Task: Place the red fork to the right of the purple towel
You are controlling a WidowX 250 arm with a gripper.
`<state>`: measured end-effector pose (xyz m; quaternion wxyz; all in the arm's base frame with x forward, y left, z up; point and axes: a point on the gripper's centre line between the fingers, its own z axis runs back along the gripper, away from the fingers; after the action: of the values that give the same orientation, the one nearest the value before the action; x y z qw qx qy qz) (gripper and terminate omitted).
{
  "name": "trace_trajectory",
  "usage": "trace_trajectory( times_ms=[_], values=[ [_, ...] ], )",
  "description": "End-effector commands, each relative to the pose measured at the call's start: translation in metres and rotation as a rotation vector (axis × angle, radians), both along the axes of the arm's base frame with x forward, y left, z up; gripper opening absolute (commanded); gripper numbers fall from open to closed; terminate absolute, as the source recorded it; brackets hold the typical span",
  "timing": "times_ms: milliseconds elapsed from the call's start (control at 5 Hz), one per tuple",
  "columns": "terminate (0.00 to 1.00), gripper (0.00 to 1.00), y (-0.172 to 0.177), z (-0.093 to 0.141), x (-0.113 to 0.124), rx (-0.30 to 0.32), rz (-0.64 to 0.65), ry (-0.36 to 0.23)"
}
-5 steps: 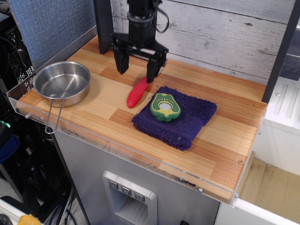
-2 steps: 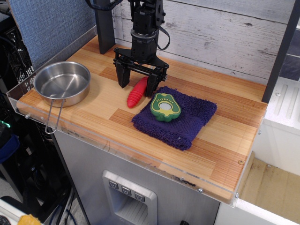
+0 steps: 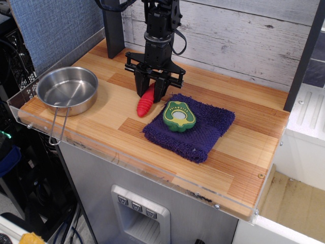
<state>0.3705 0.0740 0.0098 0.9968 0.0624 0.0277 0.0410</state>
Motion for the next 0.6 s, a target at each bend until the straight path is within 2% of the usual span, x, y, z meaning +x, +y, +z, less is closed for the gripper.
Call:
trace_trajectory(
  times_ms=[0,200,400],
  values=[
    [0.00,0.00,0.014,0.041,-0.013,-0.030,0.109,-0.086],
    [0.00,0.00,0.023,0.089,-0.034,-0.112,0.215,-0.126],
    [0.00,0.00,0.008,0.119,-0.048,-0.156,0.266,-0.116]
  ],
)
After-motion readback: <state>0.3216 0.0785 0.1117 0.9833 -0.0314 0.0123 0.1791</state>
